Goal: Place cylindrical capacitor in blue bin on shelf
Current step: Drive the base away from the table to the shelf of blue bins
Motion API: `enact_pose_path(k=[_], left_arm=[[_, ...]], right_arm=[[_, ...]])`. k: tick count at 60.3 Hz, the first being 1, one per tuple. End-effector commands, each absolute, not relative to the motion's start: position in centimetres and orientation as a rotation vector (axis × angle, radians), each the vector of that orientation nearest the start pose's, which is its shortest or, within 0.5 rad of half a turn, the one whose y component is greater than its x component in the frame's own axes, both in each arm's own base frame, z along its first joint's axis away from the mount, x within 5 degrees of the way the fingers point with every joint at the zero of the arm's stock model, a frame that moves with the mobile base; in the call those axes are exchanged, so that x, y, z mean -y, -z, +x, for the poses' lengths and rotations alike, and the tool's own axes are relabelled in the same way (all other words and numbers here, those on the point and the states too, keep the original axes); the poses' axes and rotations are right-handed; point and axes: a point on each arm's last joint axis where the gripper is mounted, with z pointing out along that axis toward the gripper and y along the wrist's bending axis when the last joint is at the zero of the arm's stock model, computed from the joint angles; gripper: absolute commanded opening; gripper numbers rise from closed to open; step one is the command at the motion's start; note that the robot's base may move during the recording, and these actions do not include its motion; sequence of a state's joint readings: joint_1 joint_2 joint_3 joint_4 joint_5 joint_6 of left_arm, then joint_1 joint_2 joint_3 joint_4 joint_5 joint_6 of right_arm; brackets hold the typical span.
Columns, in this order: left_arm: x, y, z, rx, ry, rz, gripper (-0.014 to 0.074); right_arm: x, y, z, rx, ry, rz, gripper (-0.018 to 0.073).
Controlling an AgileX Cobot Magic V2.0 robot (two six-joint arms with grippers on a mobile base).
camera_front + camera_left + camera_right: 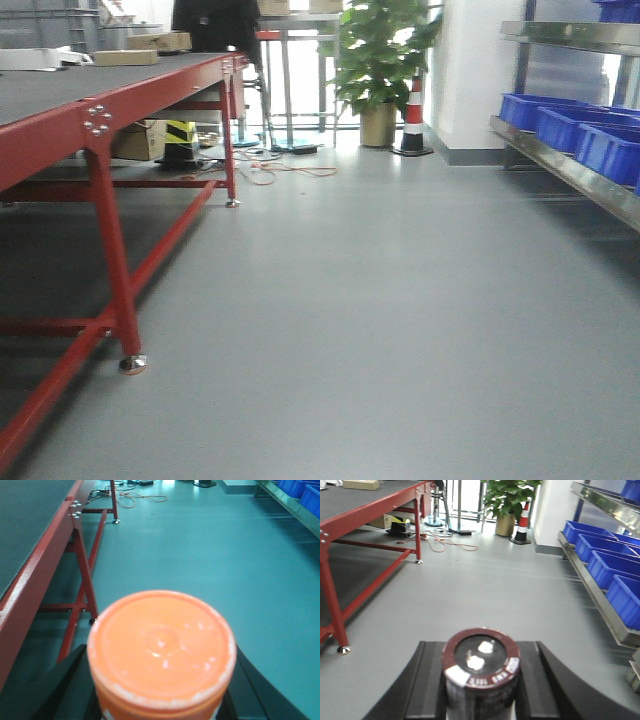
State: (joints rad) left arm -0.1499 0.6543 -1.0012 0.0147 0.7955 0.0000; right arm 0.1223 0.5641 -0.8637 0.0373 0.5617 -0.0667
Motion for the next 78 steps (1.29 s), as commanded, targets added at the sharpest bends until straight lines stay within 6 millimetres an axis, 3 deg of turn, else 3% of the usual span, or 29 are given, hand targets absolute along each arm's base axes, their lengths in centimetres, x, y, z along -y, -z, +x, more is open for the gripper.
enact_pose_path(k=[1, 78], left_arm=[[1.54, -42.15, 10.09, -1.895, 0.096, 0.152, -0.0111], [1.53, -42.17, 10.03, -1.894, 0.096, 0.152, -0.0111]], right_arm=[[-1.32, -41.04, 9.26, -1.71, -0.08, -0.151, -0.0162], [-1.31, -41.06, 9.21, -1.708, -0.08, -0.151, -0.0162]])
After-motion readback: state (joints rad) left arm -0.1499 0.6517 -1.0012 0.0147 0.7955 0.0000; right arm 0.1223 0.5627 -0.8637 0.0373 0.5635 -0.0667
